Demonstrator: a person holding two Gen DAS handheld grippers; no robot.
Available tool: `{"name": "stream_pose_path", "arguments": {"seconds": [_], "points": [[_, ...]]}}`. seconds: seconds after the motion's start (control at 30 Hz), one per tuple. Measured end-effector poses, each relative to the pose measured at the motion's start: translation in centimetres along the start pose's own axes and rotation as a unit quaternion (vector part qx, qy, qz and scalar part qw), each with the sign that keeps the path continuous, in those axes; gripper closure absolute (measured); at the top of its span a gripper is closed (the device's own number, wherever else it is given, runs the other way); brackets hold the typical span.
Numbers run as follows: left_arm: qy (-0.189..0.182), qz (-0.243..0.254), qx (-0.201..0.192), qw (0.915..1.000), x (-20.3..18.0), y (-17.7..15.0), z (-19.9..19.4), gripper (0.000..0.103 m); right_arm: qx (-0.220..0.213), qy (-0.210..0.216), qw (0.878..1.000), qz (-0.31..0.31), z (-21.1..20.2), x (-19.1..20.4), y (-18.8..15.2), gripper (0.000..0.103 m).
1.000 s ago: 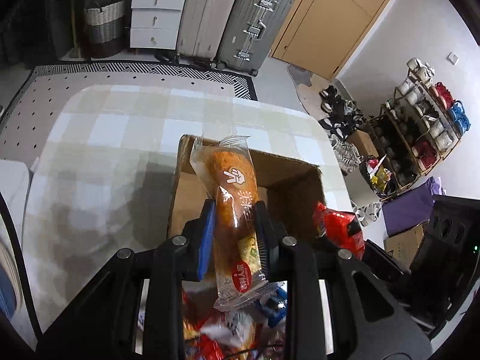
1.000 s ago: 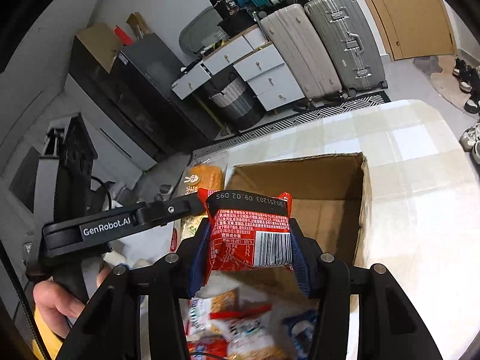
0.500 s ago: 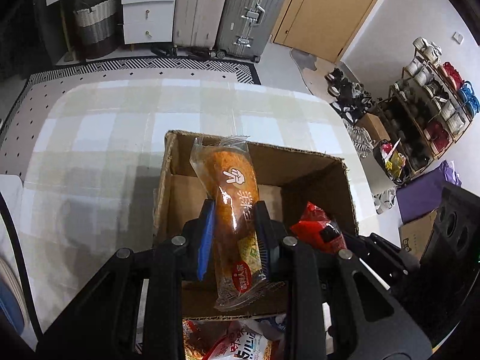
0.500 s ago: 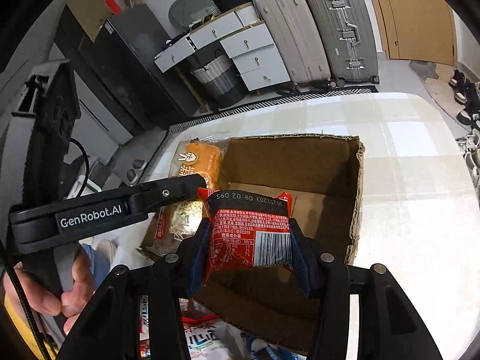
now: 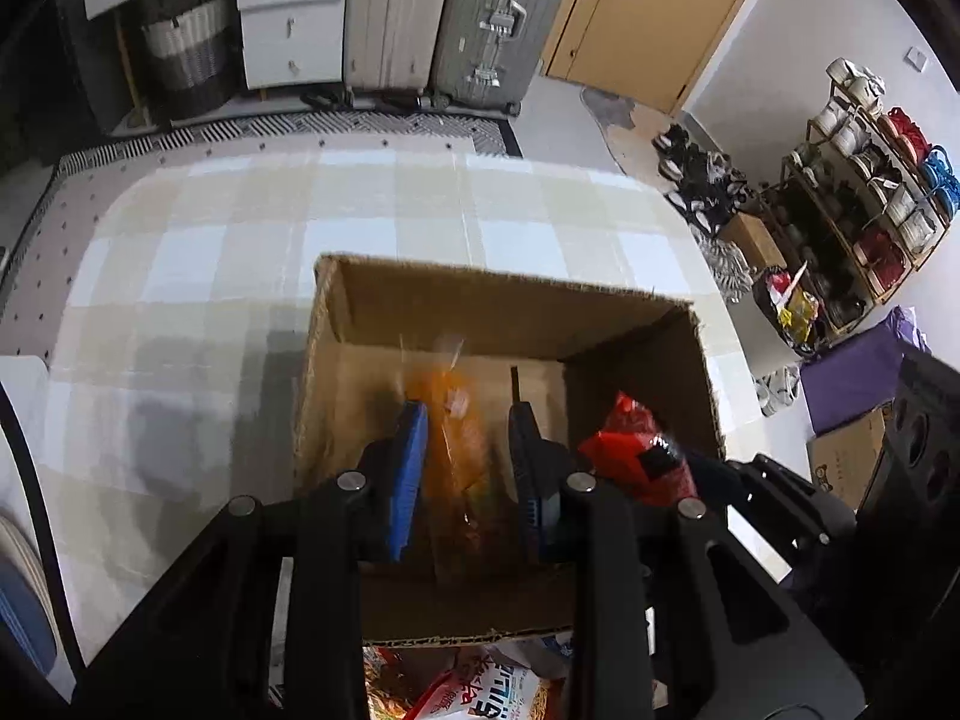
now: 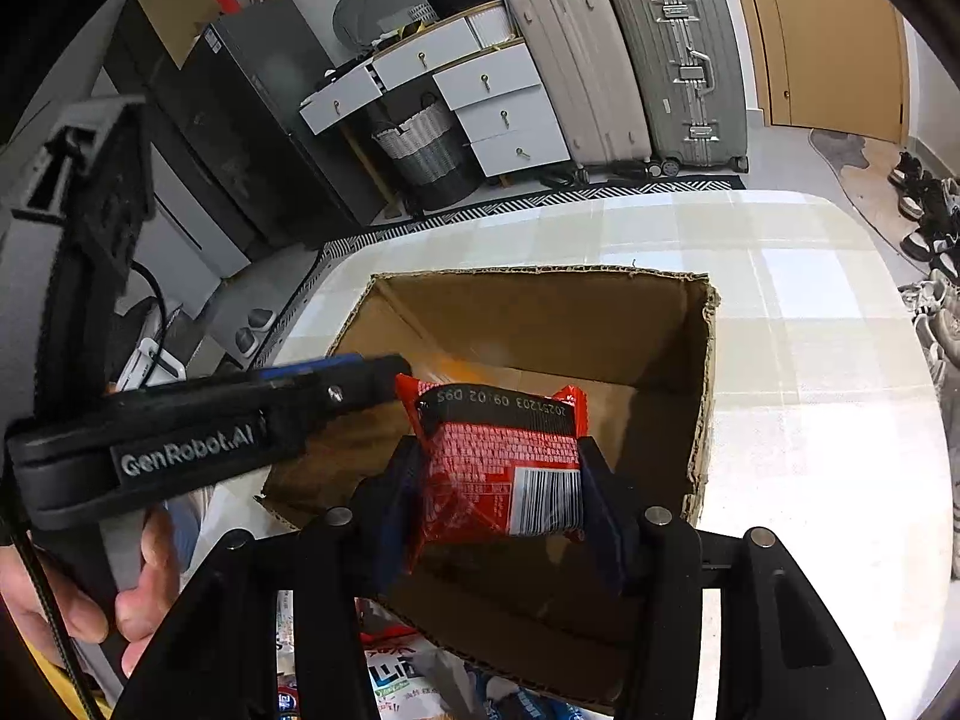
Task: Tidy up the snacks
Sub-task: 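Lower the pastry into the box and open the left tool while the right tool releases the red bag inside, then withdraw both tools from the box back over the snack pile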
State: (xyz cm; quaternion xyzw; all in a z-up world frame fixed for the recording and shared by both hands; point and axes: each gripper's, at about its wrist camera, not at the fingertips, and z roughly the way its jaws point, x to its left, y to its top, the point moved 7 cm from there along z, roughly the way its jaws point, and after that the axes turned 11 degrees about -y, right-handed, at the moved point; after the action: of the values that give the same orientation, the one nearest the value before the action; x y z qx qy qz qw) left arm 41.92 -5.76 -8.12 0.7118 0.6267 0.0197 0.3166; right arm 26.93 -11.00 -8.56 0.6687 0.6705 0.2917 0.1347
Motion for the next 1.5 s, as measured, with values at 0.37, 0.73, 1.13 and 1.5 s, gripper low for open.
{"name": "stream_pose_path", "arguments": {"seconds": [0.37, 0.73, 1.13, 1.5], "points": [[-0.012, -0.024, -0.003, 0.9996, 0.7, -0.9, -2.5, 0.069, -0.018, -0.018, 0.999, -0.021, -1.4, 0.7, 0.2, 0.045], [-0.020, -0.016, -0.065, 0.9975, -1.4, -5.5, -11.9, 0.035, -0.070, -0.011, 0.997, -0.014, -9.4, 1.3, -1.4, 0.044], [-0.023, 0.013, -0.175, 0.9843, -5.3, -13.5, -26.0, 0.025, -0.180, -0.009, 0.984, -0.006, -21.6, 2.0, -6.4, 0.036], [-0.023, 0.019, -0.190, 0.9814, -4.3, -25.5, -32.7, 0.019, -0.214, -0.002, 0.976, -0.027, -26.9, 3.4, -14.6, 0.016]]}}
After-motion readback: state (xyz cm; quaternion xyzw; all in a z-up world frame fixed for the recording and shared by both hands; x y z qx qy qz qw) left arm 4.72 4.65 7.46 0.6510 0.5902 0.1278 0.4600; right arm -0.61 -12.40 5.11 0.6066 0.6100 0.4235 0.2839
